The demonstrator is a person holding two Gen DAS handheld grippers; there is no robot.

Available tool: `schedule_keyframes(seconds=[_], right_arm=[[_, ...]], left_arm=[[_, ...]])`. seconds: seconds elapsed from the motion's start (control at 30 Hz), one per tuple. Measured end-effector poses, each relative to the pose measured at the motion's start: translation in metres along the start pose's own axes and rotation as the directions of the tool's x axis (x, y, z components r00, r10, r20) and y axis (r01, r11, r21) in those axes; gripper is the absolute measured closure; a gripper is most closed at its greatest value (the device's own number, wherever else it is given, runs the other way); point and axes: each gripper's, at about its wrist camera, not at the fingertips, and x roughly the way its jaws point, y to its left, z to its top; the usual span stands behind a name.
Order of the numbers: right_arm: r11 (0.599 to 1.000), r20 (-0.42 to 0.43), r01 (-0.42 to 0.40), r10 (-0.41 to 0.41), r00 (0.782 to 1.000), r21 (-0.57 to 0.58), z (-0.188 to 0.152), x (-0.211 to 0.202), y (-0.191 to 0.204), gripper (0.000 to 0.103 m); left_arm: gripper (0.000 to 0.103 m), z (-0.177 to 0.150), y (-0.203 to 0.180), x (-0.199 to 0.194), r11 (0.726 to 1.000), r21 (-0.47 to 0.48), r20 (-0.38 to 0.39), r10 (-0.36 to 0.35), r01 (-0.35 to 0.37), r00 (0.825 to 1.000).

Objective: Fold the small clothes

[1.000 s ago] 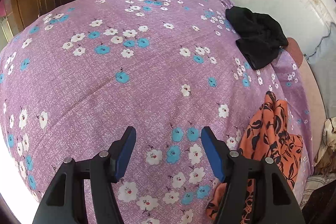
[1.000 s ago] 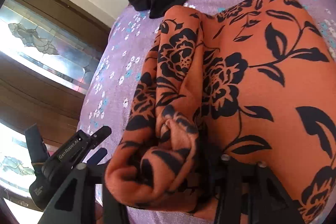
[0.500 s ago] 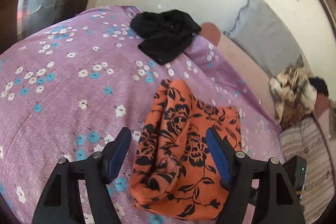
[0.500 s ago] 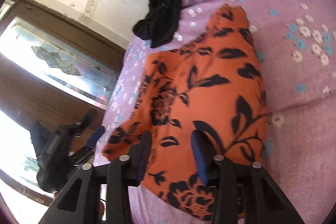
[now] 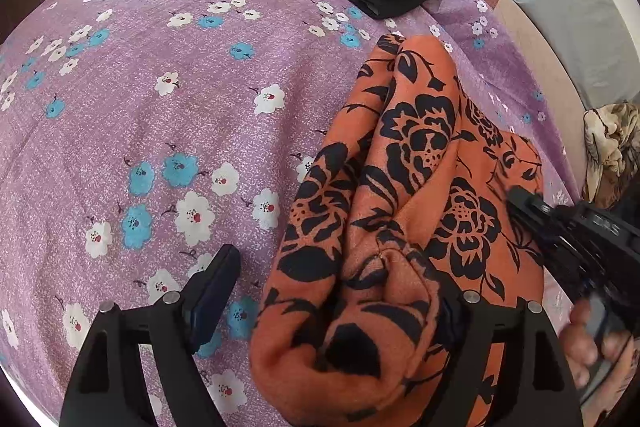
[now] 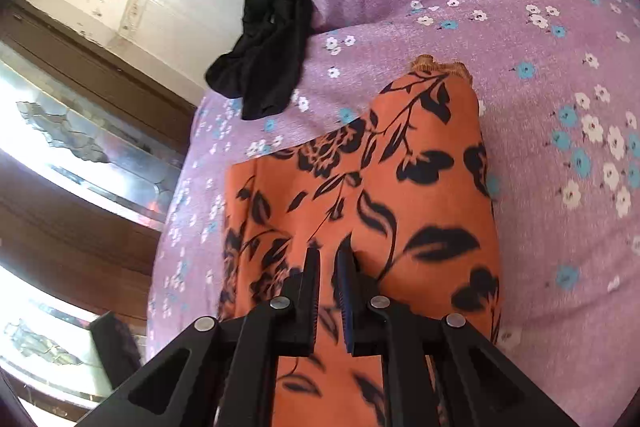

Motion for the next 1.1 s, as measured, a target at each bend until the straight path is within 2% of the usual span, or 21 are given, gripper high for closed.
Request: schedule_keyframes(seconds=[0.07,0.1,0.2,0.3,0.33,0.4,0.47,0.5,0.57,0.7,0.8,0.87,0.93,1.1], right_arm=[[0.996,-0.048,0.088,-0.087,0.995,0.007,0.012,0.031,-0.015,0.095],[0.997,-0.03,0.078,-0.079,0.996,-0.004,0.016,0.038,-0.021,0.099],[0.999,-0.012,0.035,-0.035,0.999,0.011,0.019,0.037,-0.027,0.099],[1.0,-0.001,0.031,-0.031,1.0,-0.002,0.013,0.026,-0.026,0.098],[1.0,-0.001,0.02,-0.02,1.0,0.002,0.012,0.02,-0.023,0.093],[0.999,0.001,-0.043,0.043,0.999,0.012,0.011,0.008,-0.013,0.091],[0.992,-0.005,-0.126,0.126,0.992,-0.028,0.012,0.002,0.01,0.091],[0.988,-0.02,-0.138,0.137,0.99,-0.064,0.013,0.006,0.027,0.091],[0.979,-0.071,-0.161,0.153,0.986,-0.122,0.014,0.018,0.058,0.091],[0.97,-0.143,-0.15,0.124,0.982,-0.193,0.011,0.062,0.098,0.091],[0.982,-0.223,-0.068,0.027,0.975,-0.176,0.005,0.112,0.094,0.093],[0.984,-0.215,-0.117,0.087,0.973,-0.132,0.005,0.123,0.088,0.094],[0.986,-0.22,-0.125,0.097,0.971,-0.115,0.007,0.123,0.086,0.094],[0.982,-0.189,-0.166,0.146,0.971,-0.092,0.006,0.088,0.078,0.092]], left_arm=[[0.015,0.002,-0.002,0.002,1.0,0.012,-0.002,-0.003,0.003,1.0],[0.015,0.003,-0.002,0.003,1.0,0.019,0.002,-0.002,0.002,1.0],[0.016,0.012,-0.008,0.0,1.0,0.016,0.034,-0.022,0.021,0.999],[0.016,0.016,-0.013,-0.027,0.999,0.036,0.162,0.003,-0.009,0.987],[0.016,0.017,-0.013,-0.038,0.999,0.04,0.201,0.013,-0.022,0.979],[0.016,0.016,-0.009,-0.047,0.997,0.04,0.233,0.053,-0.064,0.971],[0.016,0.014,-0.002,-0.04,0.994,0.026,0.196,0.096,-0.103,0.976],[0.016,0.013,0.003,-0.036,0.995,0.012,0.163,0.096,-0.099,0.982],[0.016,0.011,0.013,-0.03,0.997,-0.012,0.114,0.073,-0.073,0.991],[0.016,0.011,0.016,-0.023,0.992,0.021,0.102,0.123,-0.126,0.987],[0.015,0.013,0.023,-0.011,0.986,0.01,0.075,0.165,-0.166,0.983],[0.015,0.016,0.029,-0.004,0.983,-0.007,0.061,0.184,-0.184,0.981],[0.015,0.017,0.027,-0.003,0.983,0.003,0.071,0.185,-0.185,0.98],[0.016,0.018,0.029,-0.015,0.986,-0.002,0.11,0.165,-0.166,0.98]])
